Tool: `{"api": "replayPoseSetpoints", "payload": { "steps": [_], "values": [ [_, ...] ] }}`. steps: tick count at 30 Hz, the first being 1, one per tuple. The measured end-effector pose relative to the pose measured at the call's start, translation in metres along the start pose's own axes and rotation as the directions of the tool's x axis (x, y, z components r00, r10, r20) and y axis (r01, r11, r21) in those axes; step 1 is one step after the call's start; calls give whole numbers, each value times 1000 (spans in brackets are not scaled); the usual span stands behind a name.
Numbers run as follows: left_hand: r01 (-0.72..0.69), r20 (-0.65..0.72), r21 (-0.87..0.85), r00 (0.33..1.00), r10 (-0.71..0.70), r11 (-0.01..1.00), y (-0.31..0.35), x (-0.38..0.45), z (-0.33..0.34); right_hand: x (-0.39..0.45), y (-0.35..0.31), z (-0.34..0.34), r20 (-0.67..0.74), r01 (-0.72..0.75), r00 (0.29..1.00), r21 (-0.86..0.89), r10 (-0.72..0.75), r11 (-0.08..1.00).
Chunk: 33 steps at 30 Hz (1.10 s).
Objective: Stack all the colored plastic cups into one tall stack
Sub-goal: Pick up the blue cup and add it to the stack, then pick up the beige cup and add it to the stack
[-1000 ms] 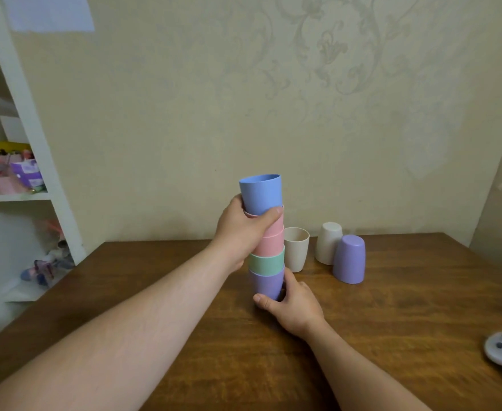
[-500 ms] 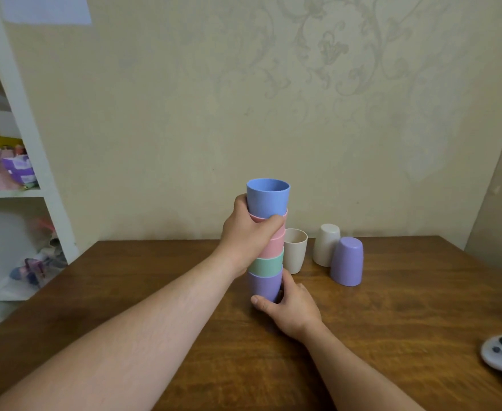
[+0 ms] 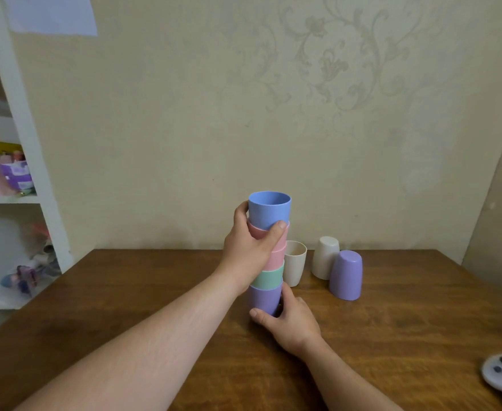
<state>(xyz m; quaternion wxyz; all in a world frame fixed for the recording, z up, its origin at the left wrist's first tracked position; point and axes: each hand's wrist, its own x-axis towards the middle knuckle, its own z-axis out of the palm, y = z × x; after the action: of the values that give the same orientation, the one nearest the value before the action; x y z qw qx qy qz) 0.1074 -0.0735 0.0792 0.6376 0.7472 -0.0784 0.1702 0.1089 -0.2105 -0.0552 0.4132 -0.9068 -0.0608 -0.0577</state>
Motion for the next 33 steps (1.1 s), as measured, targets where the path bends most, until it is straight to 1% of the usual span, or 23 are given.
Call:
{"api": "replayPoseSetpoints", "payload": {
  "steps": [3,4,6,9,11,14,16,17,18,19,21,22,23,25,26,27,28,30,31,32,33],
  "values": [
    [18,104,-10,994,-17,1000,-20,-6,-7,-2,-1,0,2,11,1000,-15,-11,1000],
    [32,138,5,990,-33,999,-31,-9,-9,-2,-1,0,3,17,1000,-23,-17,1000],
    [77,161,65,983,-86,995,-55,-20,-14,-3,-1,0,20,33,999,-62,-32,998],
    [137,166,165,972,-164,977,-87,-33,-18,-3,-5,1,87,72,995,-182,-57,981],
    [175,129,200,971,-203,964,-101,-37,-19,-3,-7,2,131,88,990,-240,-58,967],
    [167,66,214,980,-185,963,-114,-35,-18,-6,-9,3,150,106,987,-284,-65,953],
    [159,24,207,986,-167,965,-120,-35,-17,-4,-5,0,160,73,986,-215,-39,974],
    [156,9,204,987,-161,967,-124,-36,-16,-3,-2,-1,155,41,988,-144,-19,989],
    [146,-9,198,989,-147,969,-126,-38,-15,-2,1,-1,130,0,992,-33,4,999],
    [130,-30,189,991,-127,973,-129,-39,-13,0,3,-2,76,-60,996,105,52,993],
    [121,-59,182,992,-112,976,-133,-41,-10,7,5,-6,-78,-143,980,361,183,921],
    [116,-67,178,992,-106,977,-135,-41,-10,14,3,-12,-171,-138,958,423,228,895],
    [110,-68,173,993,-100,979,-135,-41,-10,22,1,-20,-273,-104,933,420,235,901],
    [114,-64,174,993,-104,978,-135,-41,-10,40,-7,-38,-442,-7,886,288,139,958],
    [110,-64,173,993,-100,979,-135,-41,-11,49,-13,-45,-474,25,878,187,68,982],
    [101,-66,170,994,-91,980,-137,-41,-11,57,-19,-51,-460,24,888,72,12,997],
    [93,-71,171,994,-82,981,-138,-41,-11,65,-25,-54,-414,-6,910,-53,-17,999],
    [81,-77,165,995,-69,983,-138,-41,-11,79,-32,-54,-287,-72,958,-329,-27,942],
    [78,-77,161,995,-66,984,-139,-41,-11,84,-33,-52,-226,-88,974,-429,-12,899],
    [77,-80,159,995,-65,984,-139,-41,-11,89,-32,-50,-181,-97,983,-487,8,868],
    [77,-84,160,994,-64,984,-140,-41,-11,93,-31,-47,-152,-111,988,-506,38,856]
  ]
}}
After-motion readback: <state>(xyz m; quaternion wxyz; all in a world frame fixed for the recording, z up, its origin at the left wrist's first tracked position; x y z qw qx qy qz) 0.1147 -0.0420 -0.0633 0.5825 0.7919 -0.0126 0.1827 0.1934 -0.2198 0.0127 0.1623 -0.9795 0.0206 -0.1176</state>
